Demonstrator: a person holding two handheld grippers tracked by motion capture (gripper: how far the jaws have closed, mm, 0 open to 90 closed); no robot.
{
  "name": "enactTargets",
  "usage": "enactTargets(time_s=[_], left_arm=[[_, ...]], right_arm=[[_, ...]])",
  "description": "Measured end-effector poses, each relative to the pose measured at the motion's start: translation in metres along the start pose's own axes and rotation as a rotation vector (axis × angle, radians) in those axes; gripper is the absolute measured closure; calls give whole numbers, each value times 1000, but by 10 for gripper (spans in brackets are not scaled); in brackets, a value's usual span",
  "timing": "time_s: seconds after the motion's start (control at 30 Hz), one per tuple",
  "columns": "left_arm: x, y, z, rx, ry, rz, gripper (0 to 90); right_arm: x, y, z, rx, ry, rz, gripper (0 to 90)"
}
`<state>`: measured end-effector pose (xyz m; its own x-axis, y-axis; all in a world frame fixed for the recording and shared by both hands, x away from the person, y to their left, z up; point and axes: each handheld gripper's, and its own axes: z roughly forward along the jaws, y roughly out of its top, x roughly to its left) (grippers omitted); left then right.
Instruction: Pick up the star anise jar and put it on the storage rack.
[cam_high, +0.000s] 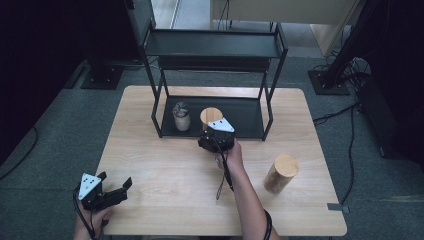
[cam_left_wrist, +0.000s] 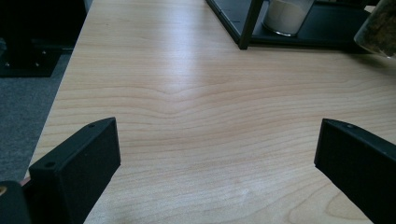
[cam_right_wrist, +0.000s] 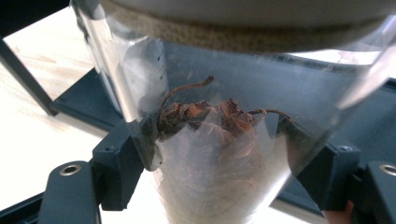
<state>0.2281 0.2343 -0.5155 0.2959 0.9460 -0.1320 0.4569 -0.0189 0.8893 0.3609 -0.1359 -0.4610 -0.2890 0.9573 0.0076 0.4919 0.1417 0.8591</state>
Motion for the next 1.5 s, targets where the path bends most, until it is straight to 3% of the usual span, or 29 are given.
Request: enactTargets(time_s=[0.37, 1.13, 1.5], left_arm=[[1, 0, 0, -3, -2, -9, 5], [1, 0, 0, -6, -5, -17, 5], [1, 0, 0, -8, -7, -19, 5]], right_arm=[[-4, 18, 13, 4, -13, -9, 252], [-15, 33, 62, 41, -78, -2, 253], [-9, 33, 73, 29, -70, 12, 252]])
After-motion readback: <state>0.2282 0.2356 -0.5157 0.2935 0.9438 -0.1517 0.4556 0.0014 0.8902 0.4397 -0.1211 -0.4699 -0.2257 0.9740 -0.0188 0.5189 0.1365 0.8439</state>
